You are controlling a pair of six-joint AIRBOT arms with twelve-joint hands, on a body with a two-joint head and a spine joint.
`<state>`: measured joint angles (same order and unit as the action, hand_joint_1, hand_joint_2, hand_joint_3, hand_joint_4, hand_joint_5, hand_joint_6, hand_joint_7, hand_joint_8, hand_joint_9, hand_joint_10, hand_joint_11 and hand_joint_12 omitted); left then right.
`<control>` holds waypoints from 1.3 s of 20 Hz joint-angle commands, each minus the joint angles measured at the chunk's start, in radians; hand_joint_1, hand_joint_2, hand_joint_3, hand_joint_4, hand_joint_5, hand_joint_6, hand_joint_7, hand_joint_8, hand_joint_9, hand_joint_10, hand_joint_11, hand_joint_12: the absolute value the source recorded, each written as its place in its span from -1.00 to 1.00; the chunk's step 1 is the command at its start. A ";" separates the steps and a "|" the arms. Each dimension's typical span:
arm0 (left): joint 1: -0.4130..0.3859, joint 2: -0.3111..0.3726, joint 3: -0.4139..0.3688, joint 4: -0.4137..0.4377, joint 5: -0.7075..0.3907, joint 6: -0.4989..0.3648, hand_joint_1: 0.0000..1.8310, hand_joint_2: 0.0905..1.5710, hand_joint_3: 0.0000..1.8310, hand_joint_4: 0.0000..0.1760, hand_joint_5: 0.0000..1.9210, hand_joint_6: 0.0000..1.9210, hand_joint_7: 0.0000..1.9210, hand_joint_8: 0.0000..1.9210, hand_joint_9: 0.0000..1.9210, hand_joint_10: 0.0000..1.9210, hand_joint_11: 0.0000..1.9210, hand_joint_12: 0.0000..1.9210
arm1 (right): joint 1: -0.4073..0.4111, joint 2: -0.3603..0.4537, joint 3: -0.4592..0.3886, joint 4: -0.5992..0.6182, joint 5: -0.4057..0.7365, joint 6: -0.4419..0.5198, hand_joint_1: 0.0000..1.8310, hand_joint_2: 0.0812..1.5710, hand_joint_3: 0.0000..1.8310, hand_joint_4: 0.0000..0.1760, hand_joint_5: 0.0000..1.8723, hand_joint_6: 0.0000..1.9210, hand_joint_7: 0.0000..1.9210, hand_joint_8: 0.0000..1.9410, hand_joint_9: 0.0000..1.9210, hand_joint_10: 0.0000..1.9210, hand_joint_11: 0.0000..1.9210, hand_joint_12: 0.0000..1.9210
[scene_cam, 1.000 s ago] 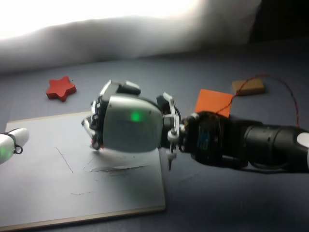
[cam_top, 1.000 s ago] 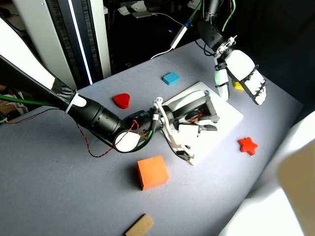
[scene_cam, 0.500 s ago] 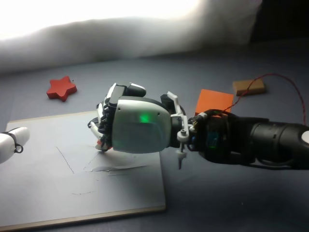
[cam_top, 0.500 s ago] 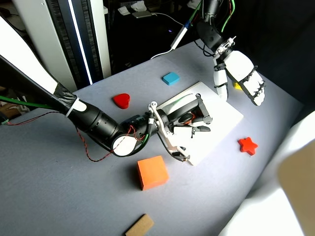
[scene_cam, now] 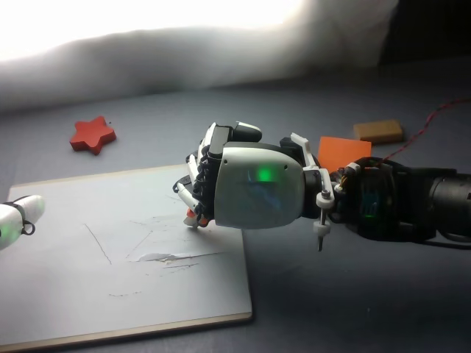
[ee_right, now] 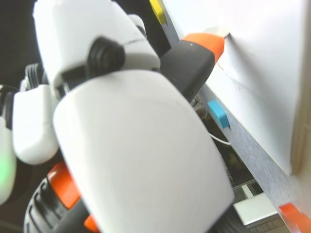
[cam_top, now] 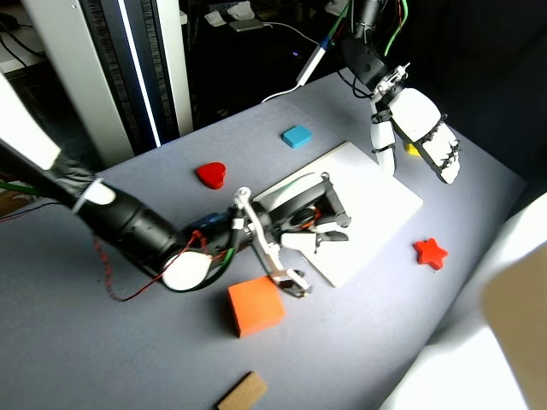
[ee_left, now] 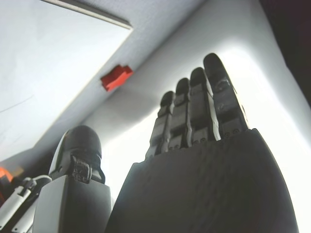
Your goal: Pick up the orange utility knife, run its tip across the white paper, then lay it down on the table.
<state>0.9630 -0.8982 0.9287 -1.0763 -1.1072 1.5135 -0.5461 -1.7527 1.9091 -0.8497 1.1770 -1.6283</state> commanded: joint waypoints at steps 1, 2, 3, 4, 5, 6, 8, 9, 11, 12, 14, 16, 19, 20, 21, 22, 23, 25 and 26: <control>0.000 0.006 0.006 0.031 -0.106 0.001 -0.91 0.63 -1.00 -1.00 -1.00 -1.00 -0.93 -1.00 -0.89 -1.00 -1.00 -0.47 | 0.008 0.007 -0.004 0.059 0.092 -0.011 0.74 0.58 -1.00 1.00 0.35 1.00 0.56 1.00 0.63 1.00 0.73 1.00; 0.001 0.006 0.006 0.031 -0.106 0.001 -0.91 0.64 -1.00 -1.00 -1.00 -1.00 -0.93 -1.00 -0.90 -1.00 -1.00 -0.48 | 0.016 0.009 -0.005 0.073 0.092 -0.011 0.74 0.59 -1.00 1.00 0.35 1.00 0.56 1.00 0.63 1.00 0.74 1.00; 0.001 0.006 0.007 0.031 -0.106 0.001 -0.93 0.64 -1.00 -1.00 -1.00 -1.00 -0.92 -1.00 -0.89 -1.00 -1.00 -0.47 | 0.027 0.010 -0.007 0.084 0.092 -0.011 0.74 0.58 -1.00 1.00 0.34 1.00 0.56 1.00 0.63 1.00 0.73 1.00; 0.001 0.006 0.007 0.031 -0.106 0.001 -0.91 0.63 -1.00 -1.00 -1.00 -1.00 -0.92 -1.00 -0.88 -0.99 -1.00 -0.44 | 0.039 0.013 -0.013 0.094 0.092 -0.010 0.75 0.58 -1.00 1.00 0.33 1.00 0.56 1.00 0.62 1.00 0.73 1.00; 0.001 0.006 0.007 0.031 -0.106 0.001 -0.89 0.62 -1.00 -1.00 -1.00 -1.00 -0.92 -1.00 -0.89 -1.00 -1.00 -0.43 | 0.053 0.017 -0.025 0.109 0.090 -0.010 0.75 0.58 -1.00 1.00 0.33 1.00 0.55 1.00 0.62 1.00 0.72 1.00; -0.001 0.005 0.009 0.031 -0.106 0.001 -0.90 0.62 -1.00 -1.00 -1.00 -1.00 -0.92 -1.00 -0.89 -1.00 -1.00 -0.41 | 0.068 0.025 -0.049 0.126 0.081 -0.012 0.75 0.58 -1.00 1.00 0.33 1.00 0.55 1.00 0.63 1.00 0.72 1.00; -0.012 -0.001 0.012 0.032 -0.105 0.006 -0.91 0.63 -1.00 -1.00 -1.00 -1.00 -0.92 -1.00 -0.90 -1.00 -1.00 -0.45 | 0.085 0.056 -0.130 0.173 0.063 -0.027 0.73 0.58 -1.00 1.00 0.32 1.00 0.55 1.00 0.63 1.00 0.73 1.00; -0.018 -0.003 0.011 0.033 -0.105 0.010 -0.94 0.64 -1.00 -1.00 -1.00 -1.00 -0.93 -1.00 -0.90 -1.00 -1.00 -0.46 | 0.088 0.071 -0.168 0.190 0.053 -0.034 0.74 0.59 -1.00 1.00 0.30 1.00 0.55 1.00 0.63 1.00 0.73 1.00; -0.031 -0.005 0.007 0.057 -0.089 0.010 -0.91 0.63 -1.00 -1.00 -1.00 -1.00 -0.93 -1.00 -0.90 -1.00 -1.00 -0.42 | 0.094 0.120 -0.271 0.255 0.001 -0.036 0.75 0.59 -1.00 1.00 0.28 1.00 0.55 1.00 0.63 1.00 0.73 1.00; -0.047 -0.008 0.002 0.079 -0.065 0.014 -0.92 0.64 -1.00 -1.00 -1.00 -1.00 -0.93 -1.00 -0.91 -1.00 -1.00 -0.46 | 0.094 0.163 -0.356 0.355 -0.062 -0.038 0.75 0.58 -1.00 1.00 0.30 1.00 0.55 1.00 0.63 1.00 0.72 1.00; -0.080 -0.025 -0.015 0.106 -0.041 0.027 -0.95 0.64 -1.00 -1.00 -1.00 -1.00 -0.92 -0.99 -0.89 -0.99 -1.00 -0.47 | 0.091 0.235 -0.493 0.551 -0.159 -0.060 0.72 0.57 -1.00 1.00 0.30 1.00 0.55 1.00 0.62 1.00 0.72 1.00; -0.110 -0.047 -0.051 0.114 -0.040 0.045 -0.90 0.63 -1.00 -1.00 -1.00 -1.00 -0.93 -1.00 -0.92 -1.00 -1.00 -0.53 | 0.080 0.311 -0.613 0.666 -0.231 -0.056 0.74 0.57 -1.00 1.00 0.30 1.00 0.55 1.00 0.62 1.00 0.73 1.00; -0.150 -0.070 -0.105 0.115 -0.040 0.096 -0.89 0.63 -1.00 -1.00 -1.00 -1.00 -0.93 -1.00 -0.90 -0.99 -1.00 -0.47 | 0.073 0.432 -0.789 0.865 -0.394 -0.081 0.74 0.58 -1.00 1.00 0.30 1.00 0.56 1.00 0.63 1.00 0.73 1.00; -0.161 -0.074 -0.119 0.114 -0.040 0.114 -0.89 0.63 -1.00 -1.00 -0.98 -1.00 -0.92 -0.99 -0.89 -0.99 -1.00 -0.43 | 0.072 0.458 -0.822 0.893 -0.421 -0.081 0.75 0.57 -1.00 1.00 0.30 1.00 0.55 1.00 0.63 1.00 0.72 1.00; -0.172 -0.078 -0.137 0.114 -0.040 0.134 -0.91 0.64 -1.00 -1.00 -1.00 -1.00 -0.93 -1.00 -0.90 -1.00 -1.00 -0.42 | 0.073 0.493 -0.861 0.927 -0.462 -0.071 0.75 0.57 -1.00 1.00 0.31 1.00 0.56 1.00 0.63 1.00 0.72 1.00; -0.176 -0.080 -0.147 0.112 -0.040 0.142 -0.90 0.64 -1.00 -1.00 -1.00 -1.00 -0.93 -1.00 -0.90 -1.00 -1.00 -0.43 | 0.075 0.512 -0.878 0.947 -0.485 -0.068 0.76 0.57 -1.00 1.00 0.32 1.00 0.56 1.00 0.63 1.00 0.72 1.00; -0.182 -0.084 -0.160 0.109 -0.042 0.153 -0.90 0.63 -1.00 -1.00 -1.00 -1.00 -0.93 -1.00 -0.90 -1.00 -1.00 -0.43 | 0.080 0.546 -0.916 1.002 -0.532 -0.068 0.76 0.57 -1.00 1.00 0.34 1.00 0.56 1.00 0.64 1.00 0.72 1.00; -0.184 -0.098 -0.186 0.109 -0.063 0.163 -0.93 0.64 -1.00 -1.00 -1.00 -1.00 -0.95 -1.00 -0.91 -1.00 -1.00 -0.46 | 0.079 0.605 -0.974 1.114 -0.604 -0.054 0.75 0.56 -1.00 1.00 0.33 1.00 0.56 1.00 0.63 1.00 0.72 1.00; -0.184 -0.102 -0.194 0.109 -0.069 0.166 -0.90 0.63 -1.00 -1.00 -0.99 -1.00 -0.93 -1.00 -0.90 -1.00 -1.00 -0.43 | 0.074 0.618 -0.983 1.124 -0.613 -0.044 0.74 0.56 -1.00 1.00 0.32 1.00 0.56 1.00 0.63 1.00 0.73 1.00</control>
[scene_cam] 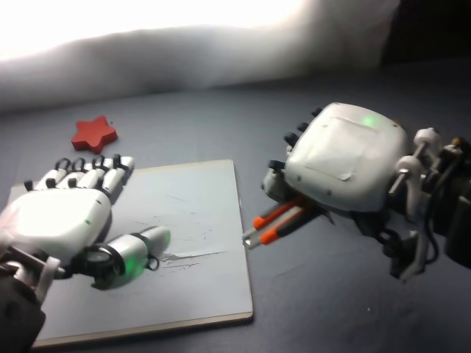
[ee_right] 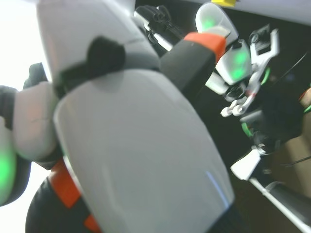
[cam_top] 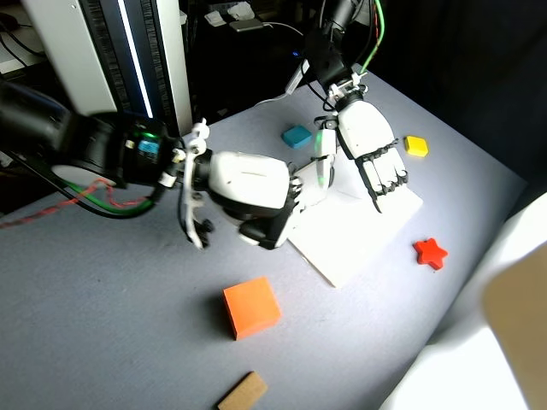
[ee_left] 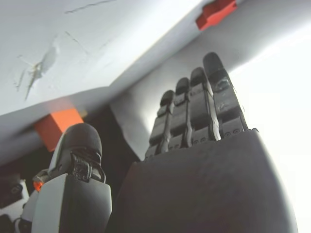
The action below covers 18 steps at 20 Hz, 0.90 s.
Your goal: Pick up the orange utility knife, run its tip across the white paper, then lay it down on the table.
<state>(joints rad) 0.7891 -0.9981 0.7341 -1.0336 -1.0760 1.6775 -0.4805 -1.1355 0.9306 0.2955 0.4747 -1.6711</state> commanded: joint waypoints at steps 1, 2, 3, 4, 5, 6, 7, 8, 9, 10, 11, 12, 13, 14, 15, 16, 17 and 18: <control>-0.010 -0.004 -0.009 0.066 -0.103 0.008 -0.88 0.63 -1.00 -1.00 -1.00 -1.00 -0.94 -1.00 -0.90 -1.00 -1.00 -0.44 | -0.003 0.013 -0.010 -0.018 0.088 0.014 0.74 0.57 -1.00 1.00 0.29 1.00 0.56 1.00 0.64 1.00 0.73 1.00; -0.010 -0.004 -0.015 0.066 -0.106 0.012 -0.89 0.64 -1.00 -1.00 -1.00 -1.00 -0.94 -1.00 -0.91 -1.00 -1.00 -0.44 | -0.012 0.019 -0.012 -0.011 0.088 0.017 0.74 0.57 -1.00 1.00 0.29 1.00 0.56 1.00 0.64 1.00 0.73 1.00; -0.010 -0.005 -0.024 0.066 -0.111 0.018 -0.89 0.64 -1.00 -1.00 -1.00 -1.00 -0.94 -1.00 -0.91 -1.00 -1.00 -0.44 | -0.023 0.025 -0.014 -0.001 0.093 0.018 0.74 0.57 -1.00 1.00 0.29 1.00 0.56 1.00 0.63 1.00 0.73 1.00; -0.010 -0.006 -0.030 0.066 -0.116 0.024 -0.89 0.64 -1.00 -1.00 -1.00 -1.00 -0.93 -1.00 -0.90 -1.00 -1.00 -0.44 | -0.033 0.028 -0.013 0.004 0.100 0.018 0.74 0.56 -1.00 1.00 0.32 1.00 0.56 1.00 0.64 1.00 0.73 1.00; -0.010 -0.006 -0.036 0.066 -0.123 0.033 -0.88 0.63 -1.00 -1.00 -0.99 -1.00 -0.92 -0.99 -0.89 -0.99 -1.00 -0.43 | -0.042 0.029 -0.010 0.006 0.109 0.017 0.74 0.56 -1.00 1.00 0.33 1.00 0.56 1.00 0.64 1.00 0.73 1.00; -0.010 -0.008 -0.037 0.066 -0.127 0.037 -0.90 0.63 -1.00 -1.00 -1.00 -1.00 -0.92 -1.00 -0.89 -1.00 -1.00 -0.43 | -0.051 0.029 -0.006 0.006 0.119 0.016 0.74 0.57 -1.00 1.00 0.33 1.00 0.56 1.00 0.64 1.00 0.73 1.00; -0.010 -0.009 -0.038 0.067 -0.128 0.040 -0.93 0.64 -1.00 -1.00 -1.00 -1.00 -0.93 -1.00 -0.90 -1.00 -1.00 -0.46 | -0.056 0.029 -0.002 0.006 0.122 0.016 0.73 0.57 -1.00 1.00 0.28 1.00 0.56 1.00 0.64 1.00 0.74 1.00; -0.010 -0.010 -0.037 0.069 -0.131 0.043 -0.93 0.64 -1.00 -1.00 -1.00 -1.00 -0.92 -1.00 -0.89 -1.00 -1.00 -0.45 | -0.061 0.028 0.003 0.006 0.123 0.016 0.73 0.57 -1.00 1.00 0.28 1.00 0.56 1.00 0.64 1.00 0.74 1.00; -0.007 -0.011 -0.037 0.075 -0.136 0.045 -0.92 0.64 -1.00 -1.00 -1.00 -1.00 -0.91 -0.99 -0.89 -0.99 -1.00 -0.44 | -0.067 0.024 0.009 0.006 0.126 0.016 0.72 0.56 -1.00 1.00 0.26 0.98 0.54 1.00 0.62 1.00 0.73 1.00; -0.002 -0.011 -0.037 0.083 -0.144 0.045 -0.91 0.64 -1.00 -1.00 -1.00 -1.00 -0.92 -1.00 -0.89 -1.00 -1.00 -0.44 | -0.073 0.019 0.017 0.006 0.132 0.015 0.71 0.56 -1.00 1.00 0.23 1.00 0.53 1.00 0.61 1.00 0.71 1.00; 0.001 -0.012 -0.038 0.086 -0.151 0.045 -0.91 0.64 -1.00 -1.00 -0.99 -1.00 -0.92 -1.00 -0.89 -1.00 -1.00 -0.44 | -0.082 0.015 0.022 0.006 0.136 0.014 0.71 0.58 -1.00 0.93 0.19 0.98 0.51 1.00 0.60 1.00 0.70 1.00; 0.003 -0.012 -0.038 0.088 -0.152 0.045 -0.89 0.64 -1.00 -1.00 -0.98 -0.99 -0.92 -1.00 -0.89 -1.00 -1.00 -0.44 | -0.088 0.014 0.024 0.006 0.137 0.013 0.70 0.61 -1.00 -0.46 0.15 0.96 0.50 1.00 0.59 1.00 0.69 1.00; 0.004 -0.012 -0.039 0.088 -0.153 0.045 -0.90 0.64 -1.00 -1.00 -0.99 -1.00 -0.91 -1.00 -0.90 -1.00 -1.00 -0.45 | -0.100 0.013 0.024 0.006 0.137 0.013 0.71 0.63 -1.00 -1.00 0.07 0.99 0.46 1.00 0.56 1.00 0.65 1.00; 0.005 -0.012 -0.039 0.088 -0.153 0.045 -0.90 0.63 -1.00 -1.00 -1.00 -1.00 -0.92 -1.00 -0.89 -1.00 -1.00 -0.45 | -0.113 0.010 0.023 0.006 0.141 0.011 0.71 0.63 -1.00 -1.00 0.04 1.00 0.44 1.00 0.54 1.00 0.62 1.00; 0.005 -0.012 -0.039 0.088 -0.153 0.045 -0.87 0.63 -1.00 -1.00 -0.98 -1.00 -0.92 -1.00 -0.89 -1.00 -1.00 -0.42 | -0.118 0.009 0.023 0.006 0.144 0.010 0.71 0.62 -1.00 -1.00 0.03 1.00 0.42 1.00 0.53 1.00 0.60 1.00; 0.005 -0.012 -0.039 0.088 -0.153 0.045 -0.90 0.63 -1.00 -1.00 -0.99 -1.00 -0.93 -1.00 -0.90 -1.00 -1.00 -0.44 | -0.128 0.007 0.021 0.006 0.151 0.009 0.29 0.72 -1.00 -1.00 -0.22 0.69 0.38 1.00 0.50 1.00 0.55 1.00; 0.005 -0.012 -0.040 0.088 -0.153 0.045 -0.91 0.63 -1.00 -1.00 -0.99 -1.00 -0.92 -1.00 -0.89 -1.00 -1.00 -0.45 | -0.134 0.007 0.019 0.006 0.156 0.006 0.21 0.73 -1.00 -1.00 -0.26 0.61 0.35 1.00 0.48 1.00 0.50 1.00; 0.006 -0.012 -0.040 0.088 -0.154 0.045 -0.91 0.63 -1.00 -1.00 -0.98 -1.00 -0.91 -0.99 -0.88 -0.99 -1.00 -0.45 | -0.141 0.008 0.019 0.006 0.157 0.006 0.16 0.77 -1.00 -1.00 -0.31 0.66 0.30 1.00 0.45 1.00 0.44 1.00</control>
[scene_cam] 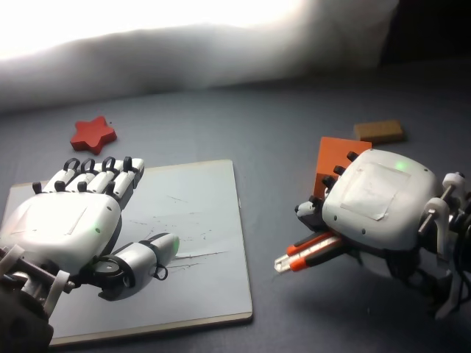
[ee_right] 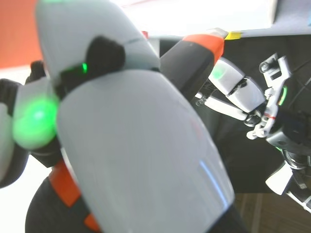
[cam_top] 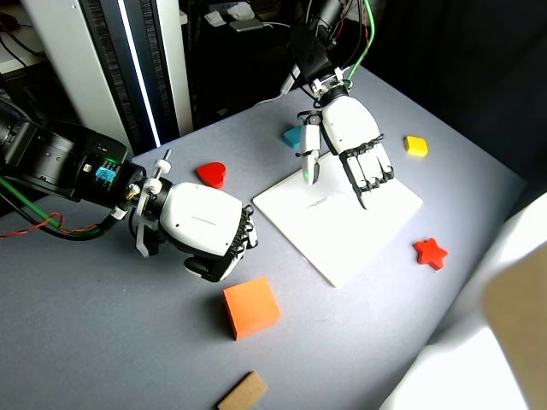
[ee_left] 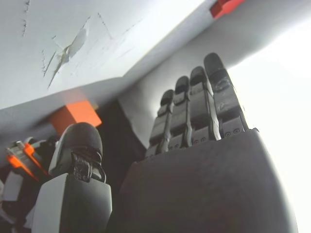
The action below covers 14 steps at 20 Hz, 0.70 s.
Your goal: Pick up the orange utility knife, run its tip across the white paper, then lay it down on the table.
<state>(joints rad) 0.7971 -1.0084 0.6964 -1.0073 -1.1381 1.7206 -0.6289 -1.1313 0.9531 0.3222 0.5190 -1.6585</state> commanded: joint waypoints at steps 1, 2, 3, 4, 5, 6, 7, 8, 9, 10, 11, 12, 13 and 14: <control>-0.001 -0.001 -0.004 0.062 -0.095 0.002 -0.92 0.63 -1.00 -1.00 -0.98 -1.00 -0.90 -0.99 -0.88 -0.99 -1.00 -0.45 | 0.000 0.004 -0.004 -0.021 0.116 -0.008 0.17 0.75 -1.00 -1.00 -0.28 0.63 0.23 1.00 0.37 1.00 0.34 1.00; 0.002 -0.001 -0.007 0.062 -0.099 0.002 -0.94 0.64 -1.00 -1.00 -1.00 -1.00 -0.92 -1.00 -0.89 -1.00 -1.00 -0.45 | -0.009 0.005 -0.006 -0.021 0.117 -0.010 0.28 0.73 -1.00 -1.00 -0.26 0.37 -0.16 0.86 0.21 1.00 0.14 1.00; 0.004 -0.001 -0.010 0.062 -0.103 0.000 -0.94 0.64 -1.00 -1.00 -1.00 -1.00 -0.92 -1.00 -0.89 -1.00 -1.00 -0.46 | -0.014 0.006 -0.008 -0.021 0.118 -0.012 0.30 0.72 -1.00 -1.00 -0.28 0.35 -0.20 0.78 0.11 1.00 -0.01 1.00; 0.006 -0.001 -0.013 0.061 -0.110 0.000 -0.94 0.64 -1.00 -1.00 -1.00 -1.00 -0.92 -1.00 -0.89 -1.00 -1.00 -0.46 | -0.018 0.007 -0.014 -0.021 0.120 -0.016 0.28 0.72 -1.00 -1.00 -0.34 0.46 -0.19 0.65 -0.16 0.97 -0.28 1.00; 0.006 -0.001 -0.015 0.061 -0.111 0.000 -0.95 0.64 -1.00 -1.00 -0.99 -1.00 -0.92 -1.00 -0.89 -1.00 -1.00 -0.48 | -0.018 0.008 -0.018 -0.021 0.120 -0.017 0.25 0.67 -1.00 -1.00 -0.39 0.57 -0.19 0.53 -0.37 0.78 -0.48 1.00; 0.006 -0.001 -0.017 0.061 -0.112 0.000 -0.94 0.64 -1.00 -1.00 -0.99 -1.00 -0.92 -1.00 -0.89 -1.00 -1.00 -0.49 | -0.018 0.008 -0.023 -0.021 0.121 -0.018 0.30 0.48 -1.00 -1.00 -0.55 0.34 -0.38 0.35 -0.46 0.64 -0.59 1.00; 0.006 -0.001 -0.019 0.061 -0.112 -0.001 -0.92 0.64 -1.00 -1.00 -1.00 -1.00 -0.92 -1.00 -0.90 -1.00 -1.00 -0.49 | -0.017 0.008 -0.028 -0.021 0.121 -0.026 0.15 0.49 -1.00 -1.00 -0.72 0.07 -0.57 0.11 -0.63 0.48 -0.76 0.99; 0.005 -0.001 -0.020 0.061 -0.112 -0.001 -0.89 0.63 -1.00 -1.00 -1.00 -1.00 -0.93 -1.00 -0.91 -1.00 -1.00 -0.49 | -0.017 0.008 -0.033 -0.021 0.121 -0.027 0.04 0.50 -1.00 -1.00 -0.79 -0.25 -0.67 -0.27 -0.76 0.21 -0.95 0.86; 0.004 -0.001 -0.022 0.062 -0.112 -0.001 -0.89 0.63 -1.00 -1.00 -1.00 -1.00 -0.93 -1.00 -0.91 -1.00 -1.00 -0.49 | -0.017 0.009 -0.039 -0.021 0.122 -0.029 -0.07 0.51 -1.00 -1.00 -0.83 -0.48 -0.69 -0.58 -0.79 -0.05 -0.99 0.71; 0.004 -0.001 -0.023 0.062 -0.112 -0.001 -0.91 0.63 -1.00 -1.00 -1.00 -1.00 -0.93 -1.00 -0.90 -1.00 -1.00 -0.49 | -0.017 0.010 -0.047 -0.021 0.124 -0.034 -0.13 0.47 -1.00 -1.00 -0.89 -0.69 -0.74 -0.82 -0.82 -0.33 -1.00 0.49; 0.003 -0.001 -0.024 0.062 -0.112 -0.001 -0.91 0.63 -1.00 -1.00 -1.00 -1.00 -0.92 -1.00 -0.90 -1.00 -1.00 -0.48 | -0.016 0.012 -0.053 -0.021 0.124 -0.035 -0.16 0.43 -1.00 -1.00 -0.90 -0.84 -0.76 -0.94 -0.81 -0.55 -1.00 0.31; 0.003 -0.001 -0.024 0.062 -0.112 -0.001 -0.94 0.64 -1.00 -1.00 -1.00 -1.00 -0.92 -1.00 -0.89 -0.99 -1.00 -0.47 | -0.014 0.015 -0.059 -0.021 0.124 -0.038 -0.19 0.38 -1.00 -1.00 -0.95 -0.91 -0.85 -0.97 -0.87 -0.67 -1.00 0.01; 0.002 -0.001 -0.024 0.061 -0.112 -0.001 -0.91 0.63 -1.00 -1.00 -0.98 -0.99 -0.89 -0.99 -0.87 -0.99 -1.00 -0.43 | -0.012 0.016 -0.064 -0.021 0.124 -0.040 -0.24 0.36 -1.00 -1.00 -0.99 -0.98 -0.95 -0.98 -0.95 -0.78 -1.00 -0.36; 0.002 -0.001 -0.024 0.061 -0.112 -0.001 -0.91 0.63 -1.00 -1.00 -0.98 -1.00 -0.90 -1.00 -0.87 -0.99 -1.00 -0.42 | -0.010 0.019 -0.069 -0.021 0.124 -0.040 -0.29 0.33 -1.00 -1.00 -1.00 -1.00 -0.99 -1.00 -0.97 -0.89 -1.00 -0.65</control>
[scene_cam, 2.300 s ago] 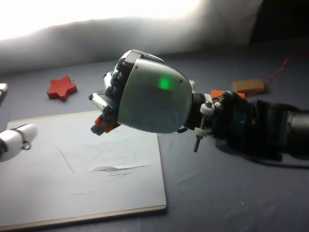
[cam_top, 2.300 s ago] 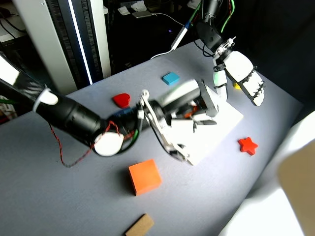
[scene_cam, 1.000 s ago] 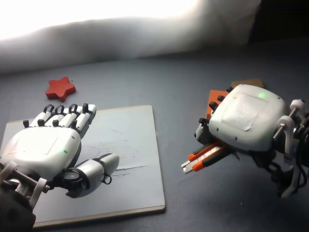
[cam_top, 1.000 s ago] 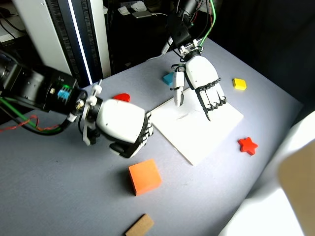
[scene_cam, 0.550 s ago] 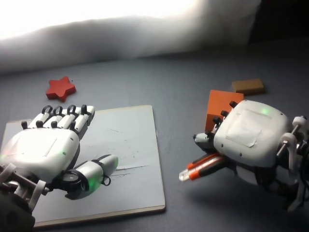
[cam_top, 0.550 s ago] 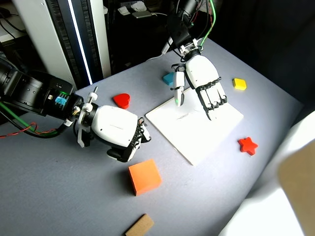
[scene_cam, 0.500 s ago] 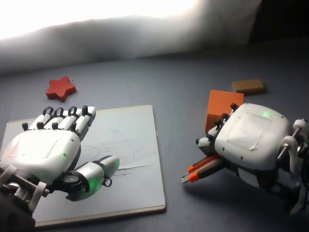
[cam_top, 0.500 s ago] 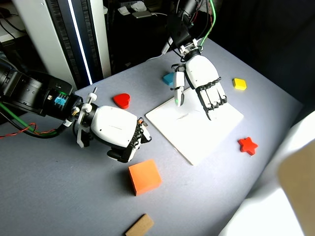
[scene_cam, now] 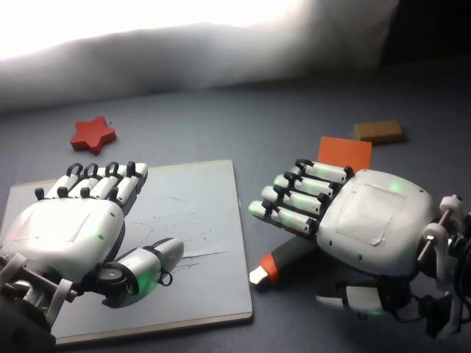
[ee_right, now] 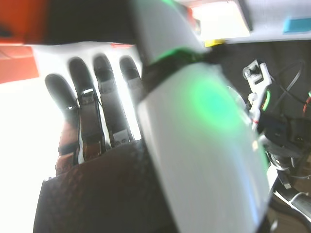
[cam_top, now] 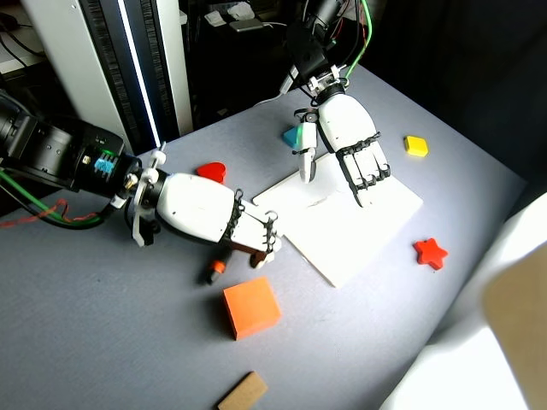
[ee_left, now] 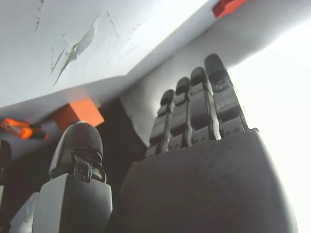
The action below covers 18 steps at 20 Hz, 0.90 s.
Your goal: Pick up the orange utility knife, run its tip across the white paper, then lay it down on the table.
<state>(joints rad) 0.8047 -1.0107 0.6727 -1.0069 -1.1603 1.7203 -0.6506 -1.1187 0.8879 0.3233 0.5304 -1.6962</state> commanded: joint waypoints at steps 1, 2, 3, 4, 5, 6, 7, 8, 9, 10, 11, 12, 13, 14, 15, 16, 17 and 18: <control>-0.007 0.001 0.000 0.061 -0.090 0.001 -0.92 0.63 -1.00 -1.00 -0.98 -1.00 -0.90 -1.00 -0.87 -0.99 -1.00 -0.41 | 0.013 0.012 -0.010 -0.022 0.113 -0.002 -0.34 0.33 -1.00 -1.00 -1.00 -1.00 -1.00 -1.00 -0.98 -0.93 -1.00 -0.80; -0.008 0.001 0.000 0.061 -0.089 0.002 -0.94 0.63 -1.00 -1.00 -0.99 -1.00 -0.90 -1.00 -0.88 -0.99 -1.00 -0.43 | 0.013 0.020 -0.017 -0.022 0.114 -0.003 -0.37 0.33 -1.00 -1.00 -1.00 -1.00 -1.00 -1.00 -0.99 -0.95 -1.00 -0.86; -0.008 0.001 -0.001 0.061 -0.089 0.002 -0.94 0.64 -1.00 -1.00 -0.99 -1.00 -0.90 -1.00 -0.87 -1.00 -1.00 -0.46 | 0.013 0.029 -0.026 -0.022 0.114 -0.004 -0.40 0.31 -1.00 -1.00 -1.00 -1.00 -1.00 -1.00 -0.99 -0.96 -1.00 -0.91; -0.013 0.001 -0.004 0.061 -0.089 0.005 -0.96 0.64 -1.00 -1.00 -0.99 -1.00 -0.91 -1.00 -0.88 -1.00 -1.00 -0.47 | 0.013 0.044 -0.039 -0.022 0.114 -0.004 -0.41 0.30 -1.00 -1.00 -1.00 -1.00 -1.00 -1.00 -0.98 -0.97 -1.00 -0.87; -0.020 0.002 -0.011 0.062 -0.082 0.012 -0.96 0.64 -1.00 -1.00 -0.99 -1.00 -0.91 -1.00 -0.88 -1.00 -1.00 -0.47 | 0.013 0.062 -0.053 -0.022 0.112 -0.004 -0.57 0.34 -0.99 -1.00 -1.00 -1.00 -1.00 -1.00 -0.96 -0.97 -1.00 -0.77; -0.026 0.002 -0.017 0.068 -0.073 0.012 -0.95 0.64 -1.00 -1.00 -0.98 -0.99 -0.91 -1.00 -0.87 -1.00 -1.00 -0.47 | 0.016 0.077 -0.067 -0.022 0.108 -0.004 -0.71 0.39 -0.98 -1.00 -1.00 -1.00 -1.00 -1.00 -0.96 -0.97 -1.00 -0.74; -0.028 0.002 -0.022 0.073 -0.067 0.012 -0.89 0.64 -1.00 -1.00 -0.89 -0.97 -0.85 -0.99 -0.82 -0.98 -1.00 -0.35 | 0.020 0.092 -0.081 -0.022 0.099 -0.004 -0.79 0.41 -0.98 -1.00 -0.96 -0.99 -0.92 -0.99 -0.88 -0.95 -1.00 -0.51; -0.028 0.002 -0.032 0.073 -0.065 0.012 -0.84 0.64 -1.00 -1.00 -0.77 -0.94 -0.76 -0.97 -0.75 -0.96 -1.00 -0.17 | 0.030 0.118 -0.104 -0.012 0.077 -0.004 -0.77 0.44 -0.99 -1.00 -0.78 -0.93 -0.70 -0.95 -0.70 -0.87 -1.00 0.07; -0.029 0.002 -0.036 0.073 -0.066 0.012 -0.81 0.64 -1.00 -1.00 -0.69 -0.95 -0.69 -0.98 -0.68 -0.95 -1.00 -0.03 | 0.037 0.135 -0.120 0.005 0.062 -0.004 -0.82 0.47 -0.99 -1.00 -0.68 -0.90 -0.59 -0.94 -0.61 -0.83 -1.00 0.31; -0.029 0.002 -0.043 0.072 -0.068 0.010 -0.76 0.65 -1.00 -1.00 -0.58 -0.93 -0.56 -0.97 -0.57 -0.92 -1.00 0.18 | 0.054 0.173 -0.155 0.033 0.035 -0.004 -0.80 0.52 -1.00 -1.00 -0.54 -0.82 -0.42 -0.93 -0.51 -0.64 -1.00 0.52; -0.029 0.003 -0.045 0.072 -0.068 0.008 -0.67 0.65 -1.00 -1.00 -0.43 -0.89 -0.38 -0.90 -0.48 -0.70 -0.98 0.42 | 0.060 0.187 -0.168 0.038 0.030 -0.003 -0.83 0.56 -1.00 -1.00 -0.45 -0.64 -0.26 -0.85 -0.48 -0.31 -1.00 0.71; -0.030 0.003 -0.049 0.072 -0.068 0.007 -0.68 0.66 -1.00 -1.00 -0.34 -0.76 -0.33 -0.60 -0.51 -0.20 -0.90 0.58 | 0.070 0.219 -0.198 0.041 0.026 0.012 -0.74 0.56 -1.00 -1.00 -0.37 -0.27 -0.14 -0.49 -0.39 0.06 -0.85 0.85; -0.030 0.004 -0.052 0.072 -0.068 0.003 -0.71 0.68 -0.99 -1.00 -0.40 -0.41 -0.42 -0.13 -0.53 0.17 -0.84 0.67 | 0.077 0.243 -0.219 0.042 0.024 0.028 -0.74 0.58 -1.00 -1.00 -0.33 -0.10 -0.16 -0.16 -0.37 0.29 -0.75 0.92; -0.029 0.004 -0.057 0.072 -0.068 -0.001 -0.71 0.70 -1.00 -1.00 -0.40 -0.13 -0.39 0.17 -0.46 0.42 -0.72 0.77 | 0.083 0.271 -0.242 0.042 0.017 0.049 -0.76 0.62 -0.99 -1.00 -0.27 0.06 -0.14 0.08 -0.34 0.48 -0.62 0.98; -0.029 0.004 -0.062 0.072 -0.068 -0.009 -0.65 0.69 -1.00 -1.00 -0.38 0.08 -0.32 0.41 -0.40 0.64 -0.63 0.91 | 0.090 0.298 -0.262 0.043 0.006 0.063 -0.75 0.65 -0.99 -1.00 -0.21 0.22 -0.08 0.24 -0.26 0.60 -0.51 1.00; -0.031 0.008 -0.070 0.072 -0.068 -0.023 -0.66 0.71 -0.99 -1.00 -0.35 0.17 -0.28 0.53 -0.36 0.78 -0.59 0.98 | 0.095 0.327 -0.282 0.043 -0.004 0.074 -0.79 0.68 -0.98 -1.00 -0.17 0.37 -0.02 0.34 -0.20 0.70 -0.42 1.00; -0.039 0.015 -0.077 0.073 -0.068 -0.025 -0.66 0.72 -0.99 -1.00 -0.28 0.32 -0.14 0.58 -0.24 0.84 -0.46 1.00 | 0.099 0.352 -0.300 0.043 -0.003 0.093 -0.89 0.72 -0.98 -1.00 -0.05 0.45 0.08 0.47 -0.07 0.84 -0.26 1.00; -0.046 0.022 -0.083 0.073 -0.068 -0.018 -0.72 0.77 -0.98 -1.00 -0.16 0.52 0.00 0.62 -0.11 0.91 -0.31 1.00 | 0.105 0.375 -0.318 0.043 -0.006 0.115 -0.93 0.78 -0.97 -1.00 0.08 0.49 0.21 0.54 0.09 0.91 -0.09 1.00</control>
<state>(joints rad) 0.7666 -0.9997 0.5884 -1.0054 -1.1378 1.7039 -0.5583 -0.7383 0.5697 0.3832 0.4286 -1.5875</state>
